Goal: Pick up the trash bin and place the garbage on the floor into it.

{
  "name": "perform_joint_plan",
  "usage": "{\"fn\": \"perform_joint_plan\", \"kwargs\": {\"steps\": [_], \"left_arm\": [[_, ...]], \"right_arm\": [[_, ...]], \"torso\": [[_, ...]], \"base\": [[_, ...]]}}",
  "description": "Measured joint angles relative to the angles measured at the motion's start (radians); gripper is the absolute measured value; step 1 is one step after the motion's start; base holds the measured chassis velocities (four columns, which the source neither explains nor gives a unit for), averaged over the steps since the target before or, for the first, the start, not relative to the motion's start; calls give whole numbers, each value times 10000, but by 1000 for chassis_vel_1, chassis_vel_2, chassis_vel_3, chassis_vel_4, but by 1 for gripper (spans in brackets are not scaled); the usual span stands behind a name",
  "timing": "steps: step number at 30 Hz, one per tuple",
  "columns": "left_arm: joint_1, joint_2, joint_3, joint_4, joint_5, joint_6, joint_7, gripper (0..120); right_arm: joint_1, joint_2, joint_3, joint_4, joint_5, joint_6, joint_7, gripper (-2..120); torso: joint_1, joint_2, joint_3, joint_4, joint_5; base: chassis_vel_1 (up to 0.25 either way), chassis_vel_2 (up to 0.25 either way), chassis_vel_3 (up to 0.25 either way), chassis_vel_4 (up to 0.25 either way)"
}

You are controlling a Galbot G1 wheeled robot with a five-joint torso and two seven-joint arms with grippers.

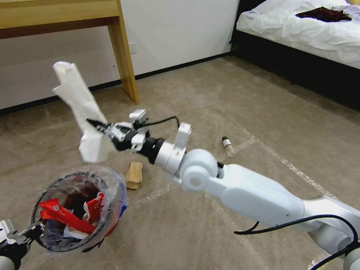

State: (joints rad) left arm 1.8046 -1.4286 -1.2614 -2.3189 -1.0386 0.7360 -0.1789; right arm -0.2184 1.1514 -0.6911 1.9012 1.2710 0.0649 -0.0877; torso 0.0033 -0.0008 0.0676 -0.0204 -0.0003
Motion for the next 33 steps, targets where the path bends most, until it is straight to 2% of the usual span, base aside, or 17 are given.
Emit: {"fn": "perform_joint_plan", "kwargs": {"steps": [12, 22, 30, 33], "left_arm": [[-19, -31, -1, -21, -9, 0, -20, 1], [-21, -42, -38, -82, -87, 0, -40, 1], [-10, -76, -65, -154, -142, -3, -56, 1], [15, -105, -65, -221, -174, -6, -57, 1]], "right_arm": [[354, 292, -1739, -285, 79, 215, -151, 0], [379, 448, -2541, -572, -208, 281, -62, 0], [339, 807, -3027, -894, -519, 449, 146, 0], [341, 1224, -3111, -1322, -656, 563, 183, 0]], "torso": [[0, 0, 0, 0, 0], [0, 0, 0, 0, 0], [0, 0, 0, 0, 0], [0, 0, 0, 0, 1]], "base": [[0, 0, 0, 0], [0, 0, 0, 0], [0, 0, 0, 0], [0, 0, 0, 0]]}}
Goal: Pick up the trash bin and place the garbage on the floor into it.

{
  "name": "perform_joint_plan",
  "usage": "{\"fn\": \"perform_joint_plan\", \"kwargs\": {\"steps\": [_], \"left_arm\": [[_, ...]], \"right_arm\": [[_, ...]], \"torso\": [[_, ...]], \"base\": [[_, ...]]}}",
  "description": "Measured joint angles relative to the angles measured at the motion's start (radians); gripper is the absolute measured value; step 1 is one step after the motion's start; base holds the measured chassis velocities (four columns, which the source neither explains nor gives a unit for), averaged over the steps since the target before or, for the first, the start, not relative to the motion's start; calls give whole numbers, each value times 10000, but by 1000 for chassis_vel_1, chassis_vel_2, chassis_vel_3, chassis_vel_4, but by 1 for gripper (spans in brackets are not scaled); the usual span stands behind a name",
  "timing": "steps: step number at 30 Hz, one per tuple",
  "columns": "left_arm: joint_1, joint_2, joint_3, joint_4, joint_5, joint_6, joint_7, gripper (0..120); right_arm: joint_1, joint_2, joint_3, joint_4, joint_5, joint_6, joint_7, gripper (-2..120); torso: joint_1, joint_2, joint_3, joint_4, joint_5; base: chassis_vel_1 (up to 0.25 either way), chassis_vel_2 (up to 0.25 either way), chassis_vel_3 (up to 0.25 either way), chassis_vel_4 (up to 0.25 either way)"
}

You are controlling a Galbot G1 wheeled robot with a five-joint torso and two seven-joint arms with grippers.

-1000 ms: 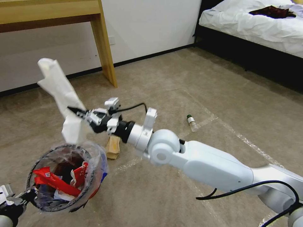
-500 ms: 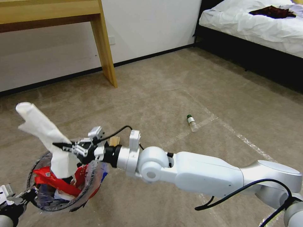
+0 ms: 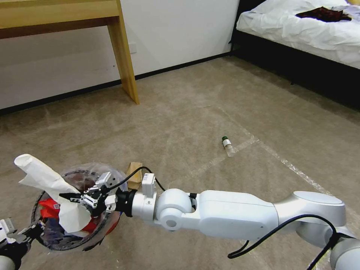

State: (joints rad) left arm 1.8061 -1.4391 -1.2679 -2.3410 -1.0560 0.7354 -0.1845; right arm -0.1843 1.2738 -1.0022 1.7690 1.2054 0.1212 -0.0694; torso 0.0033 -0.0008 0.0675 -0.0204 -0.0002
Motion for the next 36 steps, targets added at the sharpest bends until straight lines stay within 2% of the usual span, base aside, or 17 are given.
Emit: {"fn": "perform_joint_plan", "kwargs": {"steps": [8, 24, 36], "left_arm": [[110, -29, 6, -79, -56, -2, 7, 1], [328, -7, 29, -366, -213, -2, 33, 1], [302, 15, 21, -333, -229, -1, 40, 1]], "right_arm": [[92, 487, -268, -773, -344, 138, 17, 0], [212, 988, -496, -2354, -1313, 494, -322, 0], [223, 919, -548, -2475, -1649, 654, -500, 0]], "torso": [[0, 0, 1, 1, 0], [0, 0, 1, 0, 0], [0, 0, 0, 0, 0]], "base": [[0, 0, 0, 0], [0, 0, 0, 0], [0, 0, 0, 0]]}}
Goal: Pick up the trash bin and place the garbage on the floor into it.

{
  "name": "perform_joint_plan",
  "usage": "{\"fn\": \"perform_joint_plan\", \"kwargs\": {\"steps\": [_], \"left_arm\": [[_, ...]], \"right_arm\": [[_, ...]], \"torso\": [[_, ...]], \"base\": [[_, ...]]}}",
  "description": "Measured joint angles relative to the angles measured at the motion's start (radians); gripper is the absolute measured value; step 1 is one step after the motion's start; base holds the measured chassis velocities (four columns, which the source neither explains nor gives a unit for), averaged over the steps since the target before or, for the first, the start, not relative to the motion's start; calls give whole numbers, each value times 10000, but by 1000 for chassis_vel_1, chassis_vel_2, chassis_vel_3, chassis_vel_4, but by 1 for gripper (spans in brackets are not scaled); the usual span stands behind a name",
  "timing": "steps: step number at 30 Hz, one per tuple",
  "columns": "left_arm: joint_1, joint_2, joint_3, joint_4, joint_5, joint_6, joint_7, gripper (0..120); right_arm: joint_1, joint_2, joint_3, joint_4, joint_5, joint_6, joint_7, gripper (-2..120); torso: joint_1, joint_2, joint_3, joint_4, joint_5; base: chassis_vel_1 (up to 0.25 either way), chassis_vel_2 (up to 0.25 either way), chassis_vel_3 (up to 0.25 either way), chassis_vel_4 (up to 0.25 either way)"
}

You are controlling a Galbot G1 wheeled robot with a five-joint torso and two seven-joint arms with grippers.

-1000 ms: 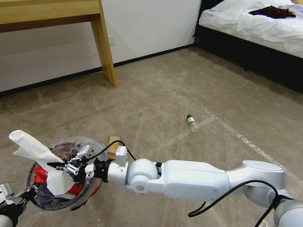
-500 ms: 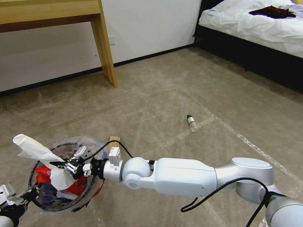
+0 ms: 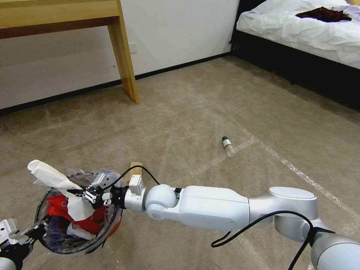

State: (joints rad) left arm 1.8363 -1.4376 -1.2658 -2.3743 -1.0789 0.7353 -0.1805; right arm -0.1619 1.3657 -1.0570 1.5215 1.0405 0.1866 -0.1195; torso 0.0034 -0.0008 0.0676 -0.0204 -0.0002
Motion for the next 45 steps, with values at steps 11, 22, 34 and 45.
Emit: {"fn": "perform_joint_plan", "kwargs": {"steps": [11, 22, 34, 45], "left_arm": [[4, 9, -43, 67, 0, 0, -17, 1], [37, -21, -76, 36, 0, 1, -52, 1], [110, -83, -94, -25, 22, 1, -49, 1], [117, 50, -279, 16, -163, 1, -35, 1]], "right_arm": [[180, -249, 125, 413, 35, -56, -86, 33], [273, -530, 238, 860, 52, -77, -105, 76], [305, -725, 1353, 1407, 217, -129, 44, 100], [89, -2324, 4205, 2382, 169, -194, 692, 100]], "torso": [[0, 1, 0, 0, 0], [0, 0, 0, 0, 0], [0, 0, 0, 1, 1], [0, 1, 1, 2, 2]], "base": [[0, 0, 0, 0], [0, 0, 0, 0], [0, 0, 0, 0], [0, 0, 0, 0]]}}
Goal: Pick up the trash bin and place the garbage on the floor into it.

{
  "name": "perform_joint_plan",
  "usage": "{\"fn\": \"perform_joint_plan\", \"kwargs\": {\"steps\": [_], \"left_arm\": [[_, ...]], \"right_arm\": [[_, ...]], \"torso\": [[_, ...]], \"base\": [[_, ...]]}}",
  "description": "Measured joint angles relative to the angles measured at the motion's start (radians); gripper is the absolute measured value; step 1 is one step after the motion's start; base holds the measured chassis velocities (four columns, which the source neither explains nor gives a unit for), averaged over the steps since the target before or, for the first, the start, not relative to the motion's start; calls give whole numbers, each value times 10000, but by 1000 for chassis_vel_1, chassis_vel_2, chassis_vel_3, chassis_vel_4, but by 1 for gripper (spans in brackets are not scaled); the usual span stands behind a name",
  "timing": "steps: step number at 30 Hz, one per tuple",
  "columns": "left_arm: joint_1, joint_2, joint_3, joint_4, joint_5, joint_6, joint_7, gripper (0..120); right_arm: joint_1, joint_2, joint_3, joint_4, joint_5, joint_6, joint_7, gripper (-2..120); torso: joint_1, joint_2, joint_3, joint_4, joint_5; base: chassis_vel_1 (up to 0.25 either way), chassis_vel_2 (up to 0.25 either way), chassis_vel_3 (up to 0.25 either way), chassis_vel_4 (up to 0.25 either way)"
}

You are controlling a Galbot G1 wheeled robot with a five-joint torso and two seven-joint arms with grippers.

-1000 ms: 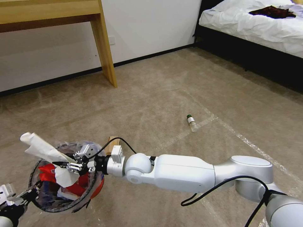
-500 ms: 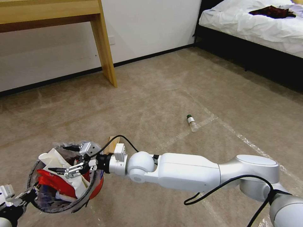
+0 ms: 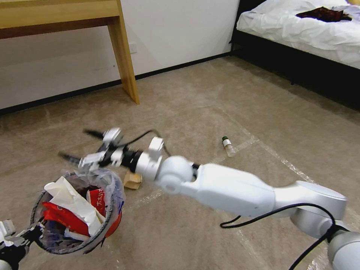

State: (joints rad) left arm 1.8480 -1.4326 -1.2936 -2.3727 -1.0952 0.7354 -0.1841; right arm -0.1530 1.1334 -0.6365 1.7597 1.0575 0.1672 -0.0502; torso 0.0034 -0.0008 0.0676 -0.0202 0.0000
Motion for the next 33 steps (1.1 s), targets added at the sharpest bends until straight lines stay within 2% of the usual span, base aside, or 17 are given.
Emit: {"fn": "perform_joint_plan", "kwargs": {"steps": [2, 3, 6, 7, 9, 10, 12, 13, 16, 21, 23, 24, 25, 29, 30, 33], "left_arm": [[-7, 15, -18, 20, -23, 0, 16, 1], [-7, 15, -18, 20, -23, 0, 16, 1], [0, 23, -53, 43, -24, 0, 72, 1], [0, 23, -53, 43, -24, 0, 72, 1], [-57, 44, -60, 57, -49, 0, 88, 1], [-57, 44, -60, 57, -49, 0, 88, 1], [-139, 83, -47, 68, -52, 0, 91, 1], [-139, 83, -47, 68, -52, 0, 91, 1], [-259, 87, -2, 79, -38, 1, 99, 1], [-319, 62, 38, 74, 21, 1, 112, 1], [-334, 37, 88, 54, 110, 1, 185, 1], [-334, 37, 88, 54, 110, 1, 185, 1], [-333, 20, 110, 53, 157, 1, 216, 1], [-320, -17, 145, 50, 254, 1, 272, 1], [-313, -55, 170, 37, 336, 1, 331, 1], [-304, -84, 191, 7, 404, 1, 388, 1]], "right_arm": [[-460, -633, 1267, 331, -211, -47, 194, 100], [-460, -633, 1267, 331, -211, -47, 194, 100], [-1500, -1301, 3285, 844, -514, -42, 544, 100], [-1500, -1301, 3285, 844, -514, -42, 544, 100], [-2643, -1770, 4977, 1217, -964, -12, 634, 100], [-2643, -1770, 4977, 1217, -964, -12, 634, 100], [-3693, -2252, 6545, 1534, -1215, 27, 751, 100], [-3693, -2252, 6545, 1534, -1215, 27, 751, 100], [-5433, -2775, 9025, 1758, -2130, 200, 824, 100], [-6703, -2785, 10433, 1988, -2861, 250, 957, 100], [-8459, -2486, 11994, 2608, -3952, 329, 1060, 100], [-8459, -2486, 11994, 2608, -3952, 329, 1060, 100], [-9202, -2298, 12513, 2906, -4295, 351, 1092, 100], [-10048, -2066, 12902, 3216, -4564, 425, 1197, 100], [-10649, -1832, 13094, 3342, -4804, 514, 1269, 100], [-11151, -1510, 13203, 3345, -5077, 710, 1280, 100]], "torso": [[0, 0, 0, -5, 2], [0, 0, 0, -5, 2], [0, 0, 0, -1, 1], [0, 0, 0, -1, 1], [0, 0, 0, 1, 2], [0, 0, 0, 1, 2], [0, 0, 0, -1, 4], [0, 0, 0, -1, 4], [0, 0, -1, -4, 3], [0, 0, -2, -3, 1], [-1, 0, -2, -5, 0], [-1, 0, -2, -5, 0], [-1, 0, -2, -3, -1], [-1, 0, -2, -3, -3], [-1, 0, -2, -4, -3], [-2, 0, -2, -3, -1]], "base": [[0, 0, 0, 0], [0, 0, 0, 0], [0, 0, 0, 0], [0, 0, 0, 0], [0, 0, 0, 0], [0, 0, 0, 0], [0, 0, 0, 0], [0, 0, 0, 0], [0, 0, 0, 0], [0, 0, 0, 0], [0, 0, 0, 0], [0, 0, 0, 0], [0, 0, 0, 0], [0, 0, 0, 0], [0, 0, 0, 0], [0, 0, 0, 0]]}}
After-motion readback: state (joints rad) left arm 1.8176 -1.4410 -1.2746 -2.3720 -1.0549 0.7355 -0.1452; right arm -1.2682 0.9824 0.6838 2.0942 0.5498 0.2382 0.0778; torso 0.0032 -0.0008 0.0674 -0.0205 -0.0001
